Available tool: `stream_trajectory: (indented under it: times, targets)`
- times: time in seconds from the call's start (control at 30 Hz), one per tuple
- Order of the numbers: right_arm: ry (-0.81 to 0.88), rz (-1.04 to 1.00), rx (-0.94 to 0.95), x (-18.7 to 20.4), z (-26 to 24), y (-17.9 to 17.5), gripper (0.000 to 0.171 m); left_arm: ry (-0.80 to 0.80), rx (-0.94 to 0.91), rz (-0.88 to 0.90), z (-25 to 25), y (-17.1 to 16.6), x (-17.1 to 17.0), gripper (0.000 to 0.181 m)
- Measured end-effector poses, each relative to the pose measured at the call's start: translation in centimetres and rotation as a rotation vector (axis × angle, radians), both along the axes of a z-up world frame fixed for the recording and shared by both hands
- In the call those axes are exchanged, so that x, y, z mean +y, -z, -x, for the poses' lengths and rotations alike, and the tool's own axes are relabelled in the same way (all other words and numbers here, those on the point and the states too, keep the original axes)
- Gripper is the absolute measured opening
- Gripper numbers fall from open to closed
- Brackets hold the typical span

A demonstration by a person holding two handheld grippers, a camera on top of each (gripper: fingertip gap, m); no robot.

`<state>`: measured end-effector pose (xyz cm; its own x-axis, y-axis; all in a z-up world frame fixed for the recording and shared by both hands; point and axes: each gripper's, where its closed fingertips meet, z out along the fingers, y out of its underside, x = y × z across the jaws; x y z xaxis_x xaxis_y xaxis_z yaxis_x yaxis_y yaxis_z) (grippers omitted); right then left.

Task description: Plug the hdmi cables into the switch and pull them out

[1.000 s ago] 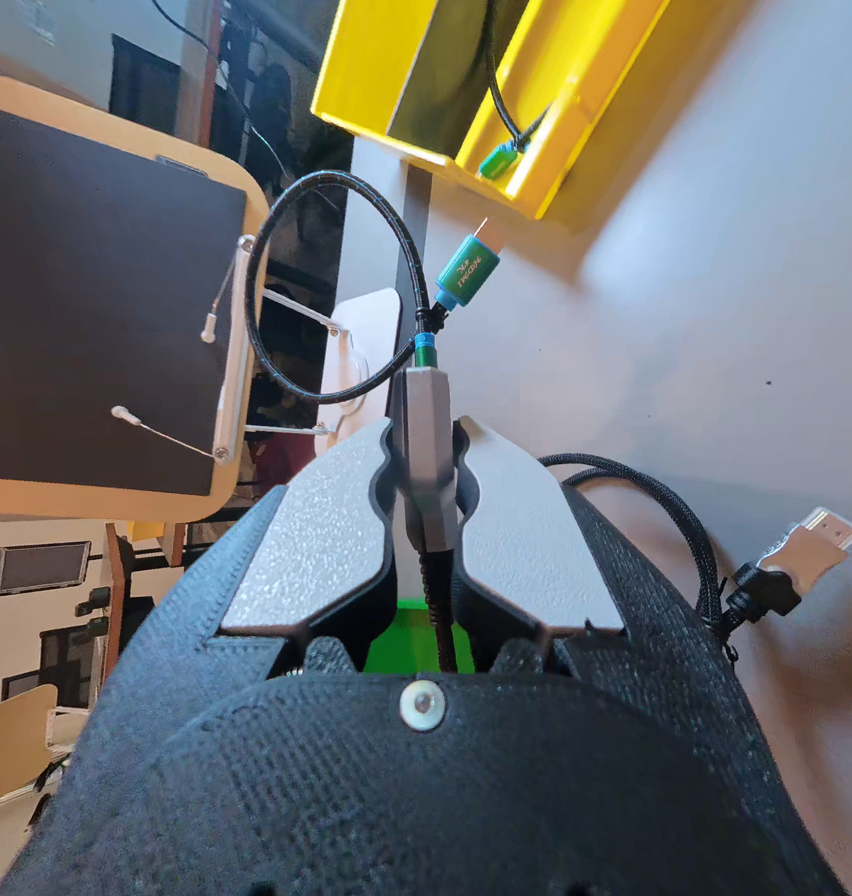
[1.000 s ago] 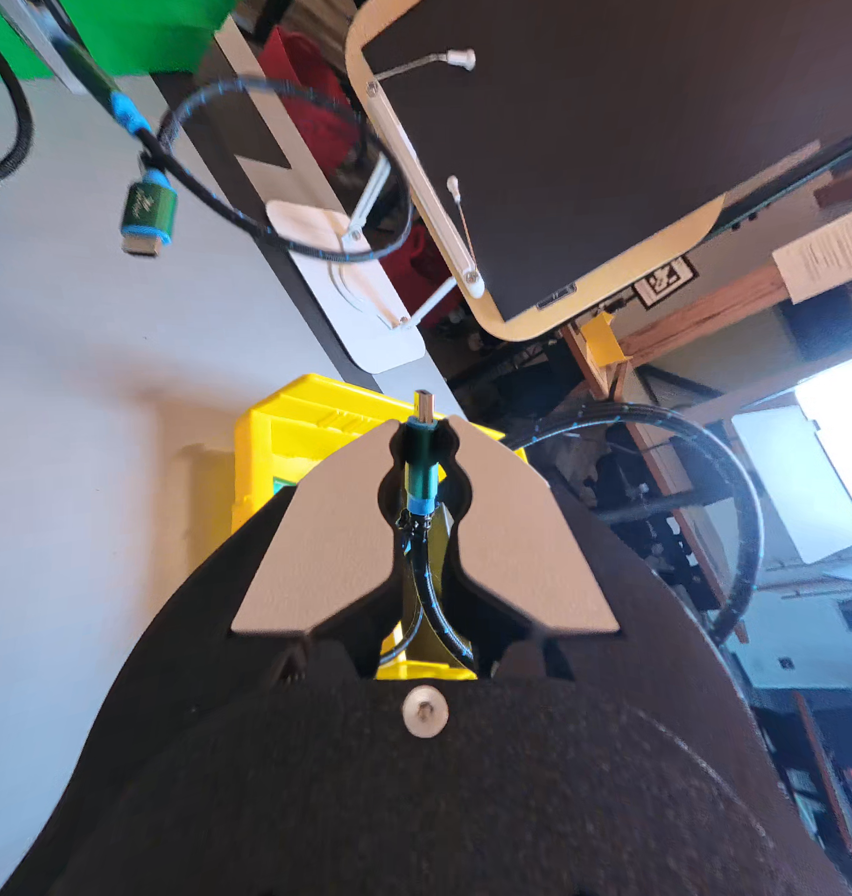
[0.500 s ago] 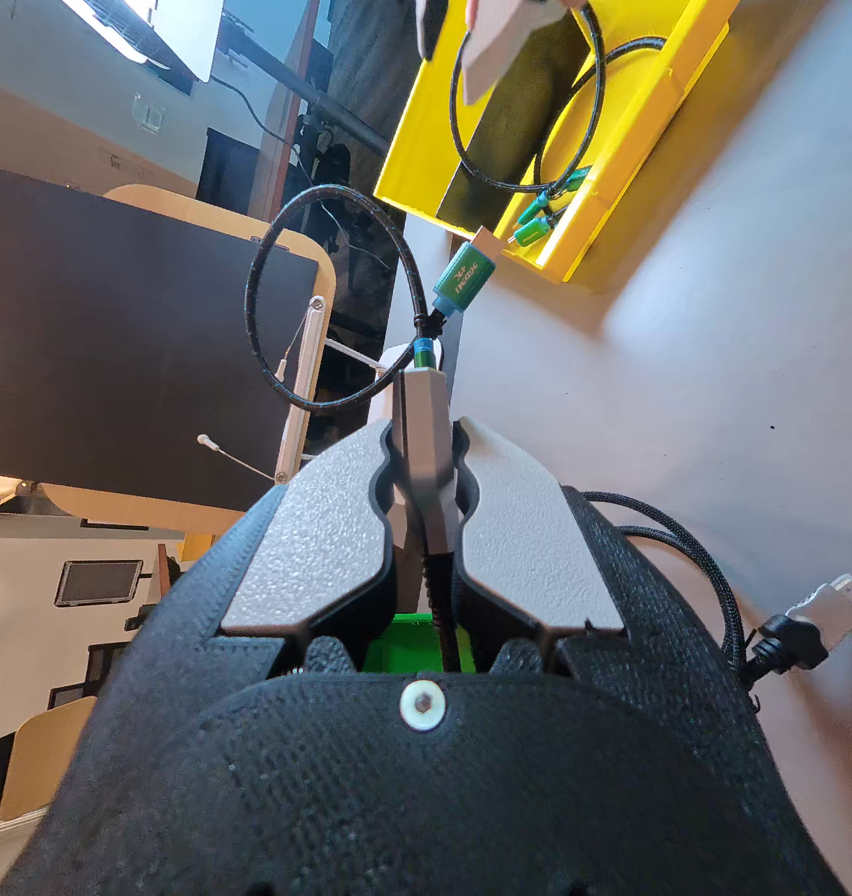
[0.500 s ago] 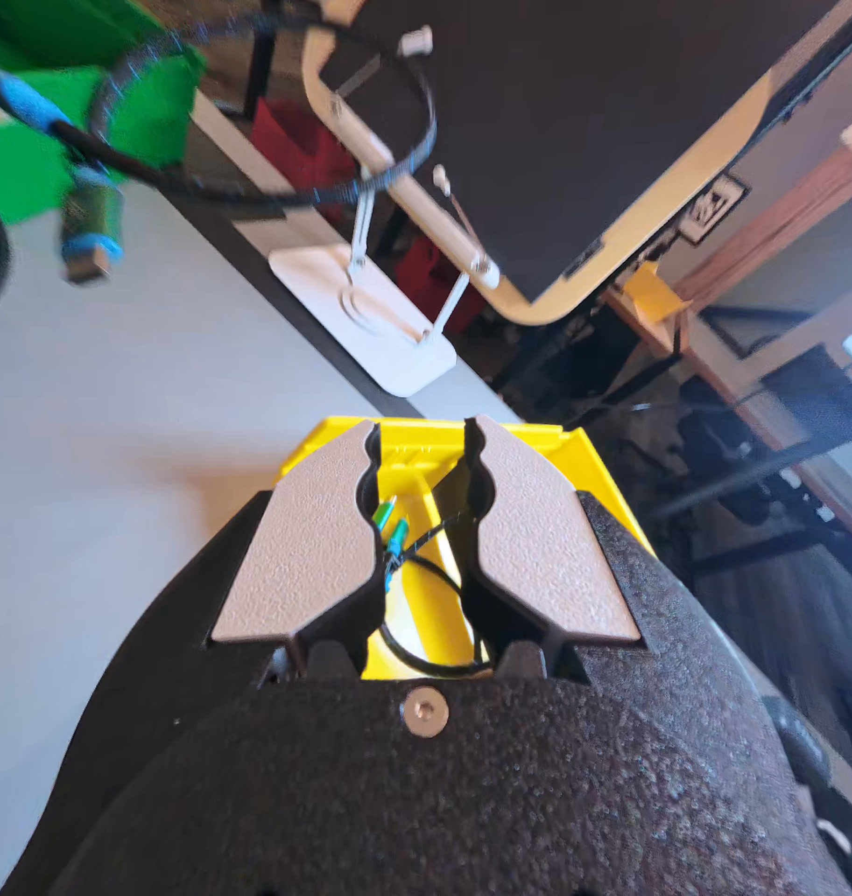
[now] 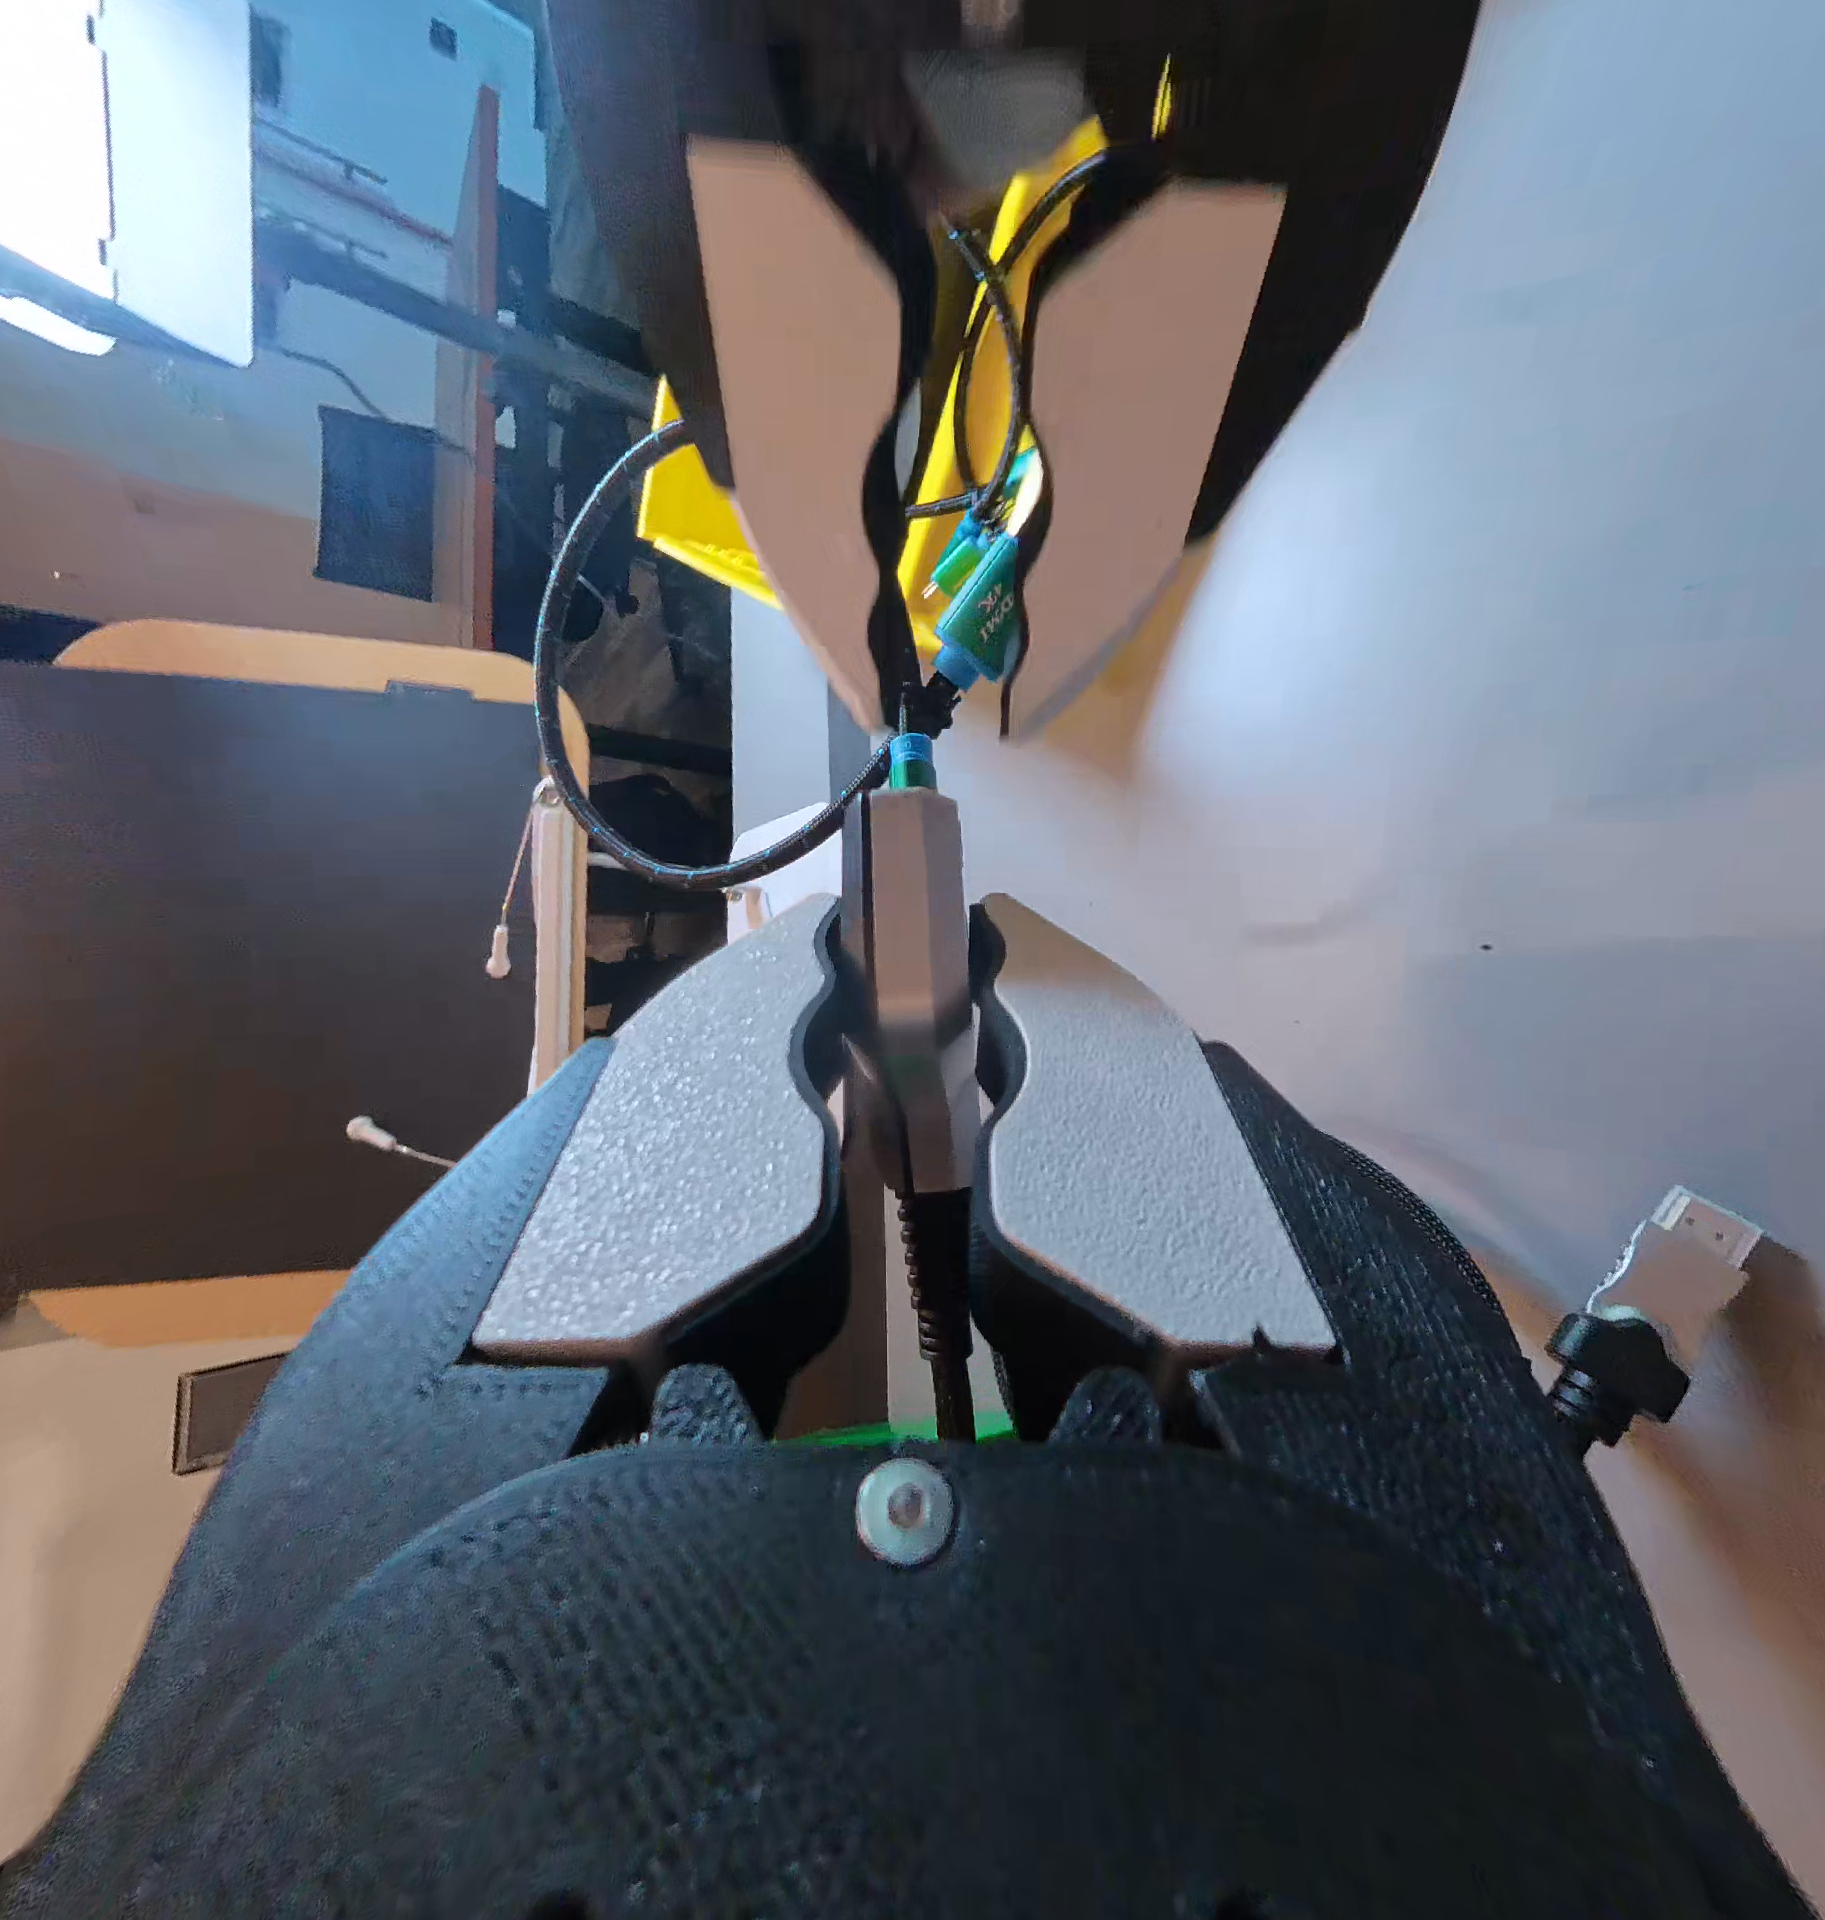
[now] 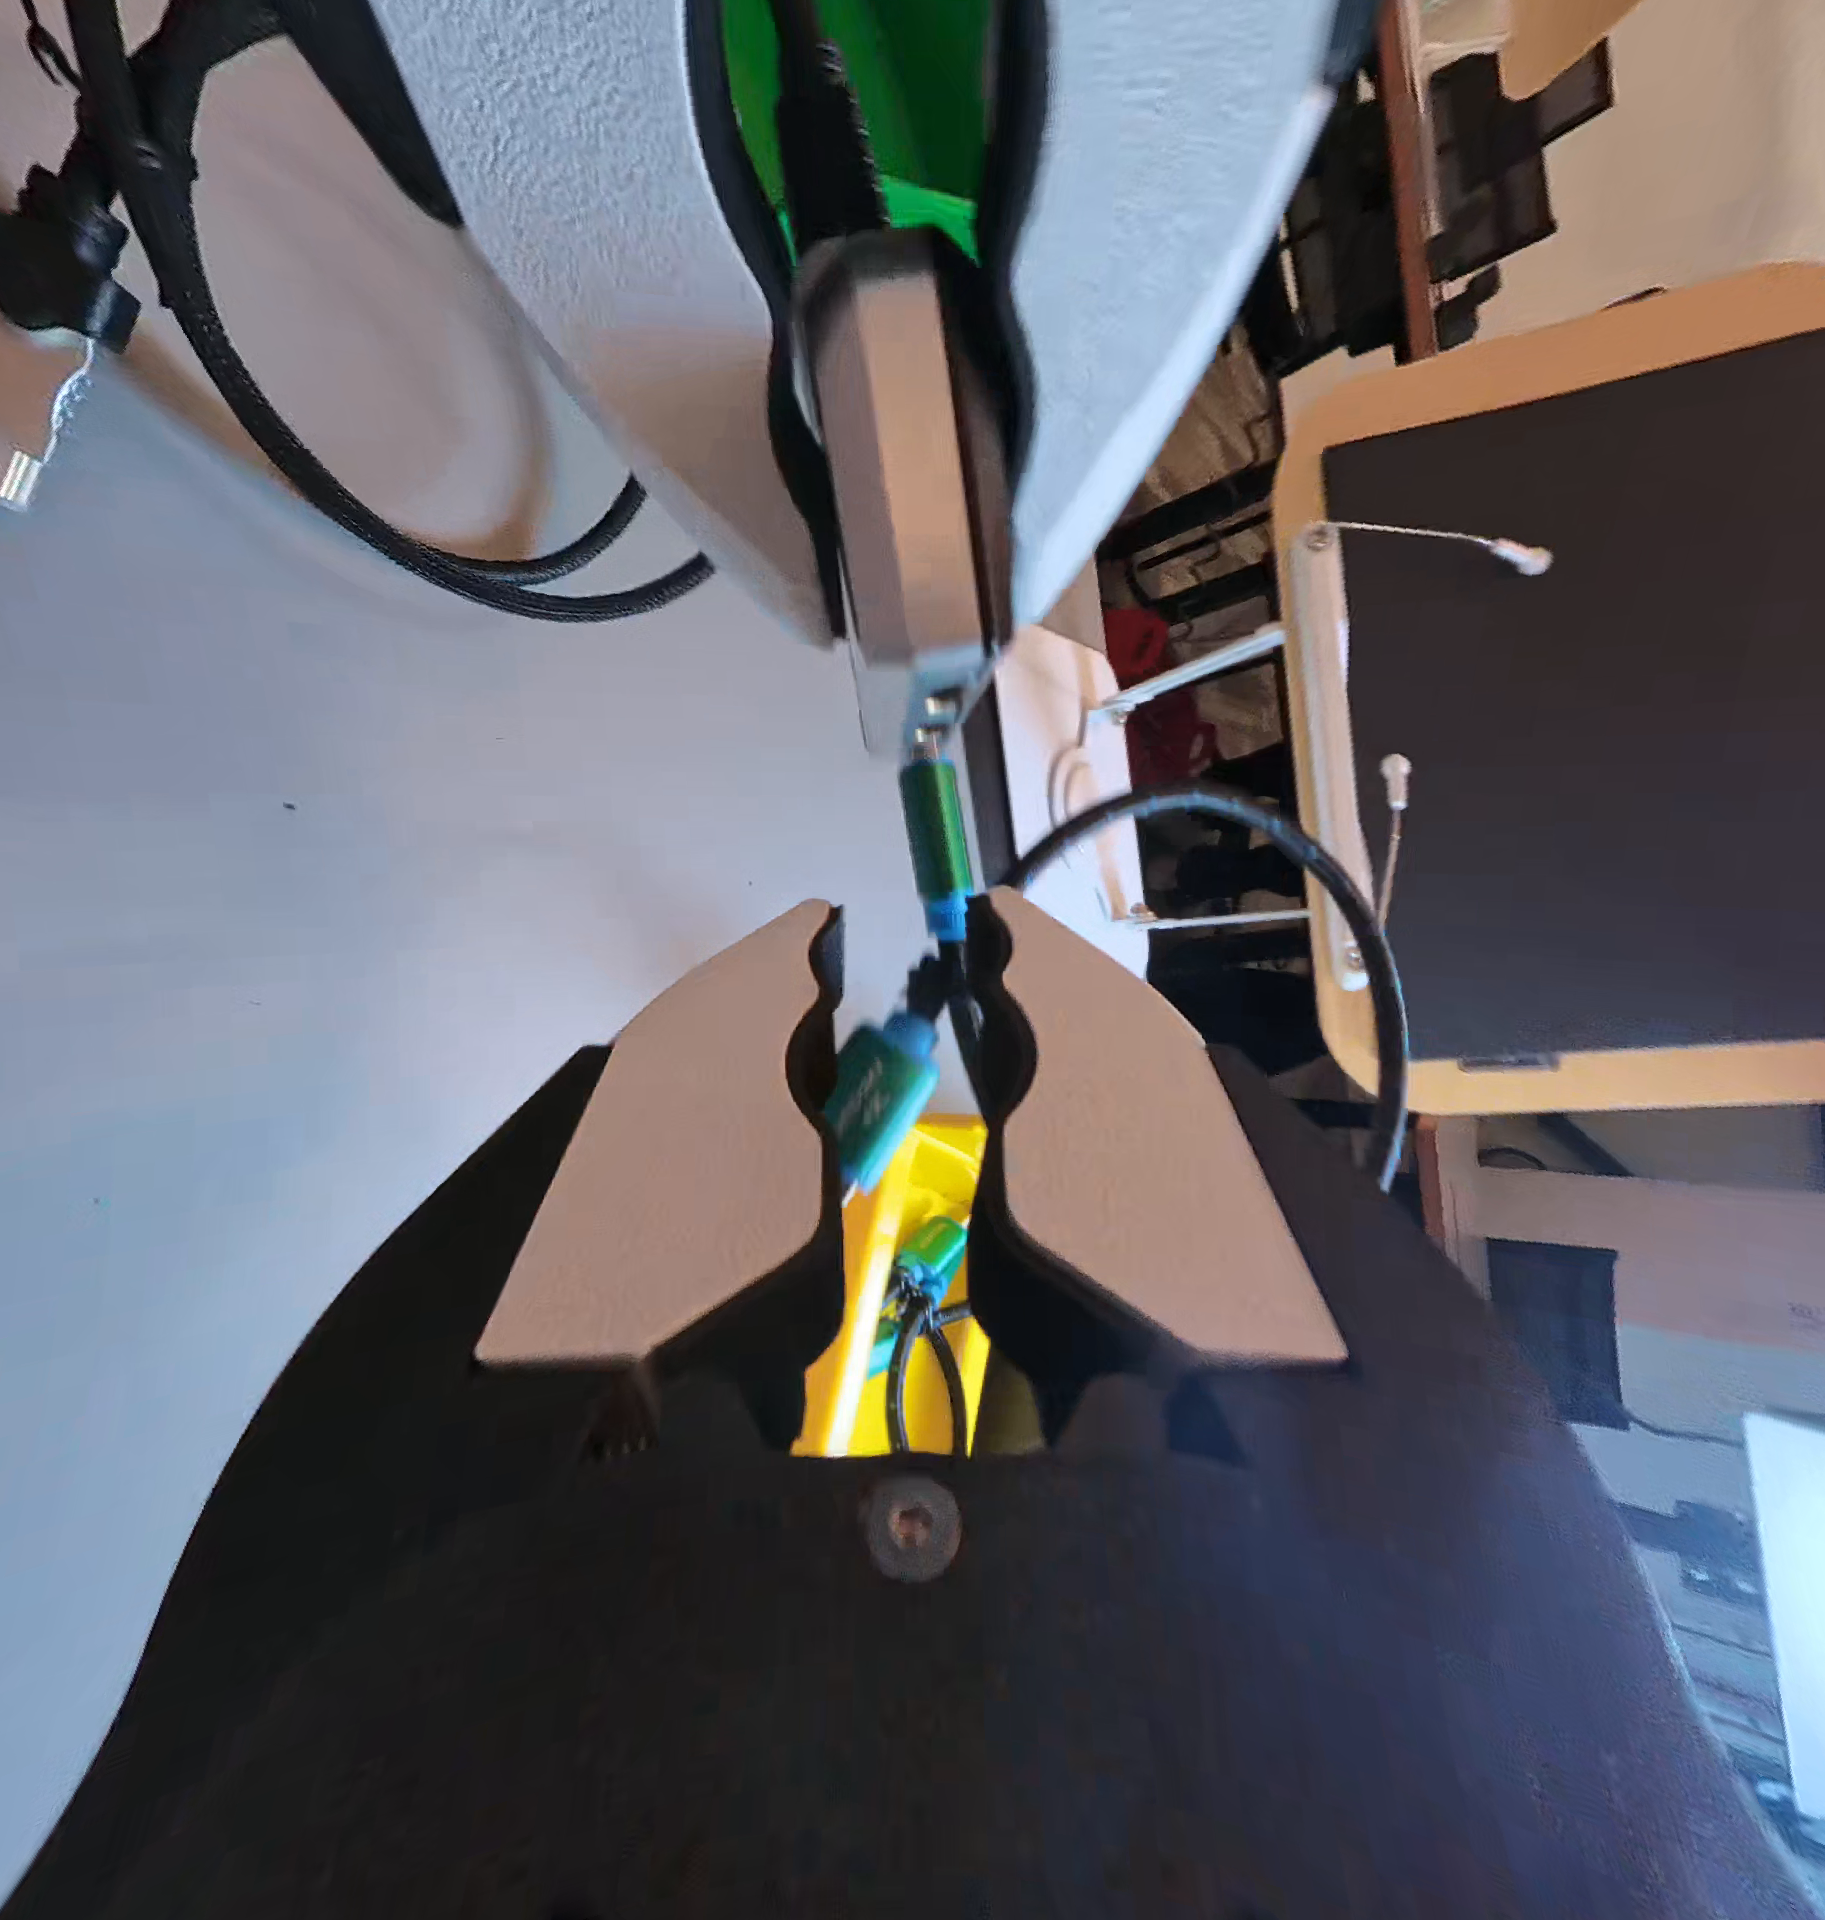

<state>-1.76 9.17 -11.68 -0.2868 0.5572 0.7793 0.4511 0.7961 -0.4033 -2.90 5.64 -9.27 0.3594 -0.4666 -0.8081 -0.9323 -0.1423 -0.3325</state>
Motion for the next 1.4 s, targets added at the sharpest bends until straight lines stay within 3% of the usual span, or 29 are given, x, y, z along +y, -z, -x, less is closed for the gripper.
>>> stream_trajectory:
  times: [0.03, 0.13, 0.4, 0.57, 1.0, 1.03, 1.1, 1.17, 1.3, 1.4]
  targets:
    - [-0.005, -0.015, 0.001, -0.1, 0.3, 0.4, 0.023, 0.014, 0.006, 0.008, -0.5, 0.2, -0.1, 0.021]
    - [0.008, -0.054, -0.004, 0.3, 0.7, 1.0, 0.013, 0.038, 0.002, 0.026, -1.4, 0.6, -0.2, 0.021]
    - [-0.069, 0.082, 0.014, 0.1, -0.1, 0.6, 0.012, 0.091, -0.086, 0.013, -2.2, 0.4, -0.1, 0.029]
    - [-0.093, 0.065, -0.009, -0.5, -0.4, 0.8, 0.012, 0.048, 0.054, 0.017, -1.5, 2.7, 1.2, 0.026]
    - [-0.03, 0.003, -0.123, 2.2, -1.2, 2.9, 0.013, -0.089, -0.04, 0.093, 0.0, 5.5, 3.5, 0.024]
    - [0.031, -0.035, -0.145, 3.7, -1.8, 3.0, 0.012, -0.134, -0.015, 0.117, 0.9, 5.9, 3.4, 0.023]
    - [0.127, 0.001, -0.114, 6.9, -3.8, 1.9, 0.012, -0.289, 0.118, 0.191, 5.8, 7.4, 2.7, 0.023]
    - [0.165, 0.124, 0.032, 8.7, -5.7, -1.2, 0.012, -0.266, 0.018, 0.253, 7.2, 8.7, 2.1, 0.024]
    - [0.307, 0.121, 0.244, 12.4, -9.7, -6.3, 0.012, -0.264, -0.175, 0.098, 7.9, 5.1, 3.1, 0.024]
    - [0.378, 0.148, 0.251, 14.3, -10.0, -6.4, 0.012, -0.229, -0.273, 0.009, 7.2, 2.6, 3.1, 0.023]
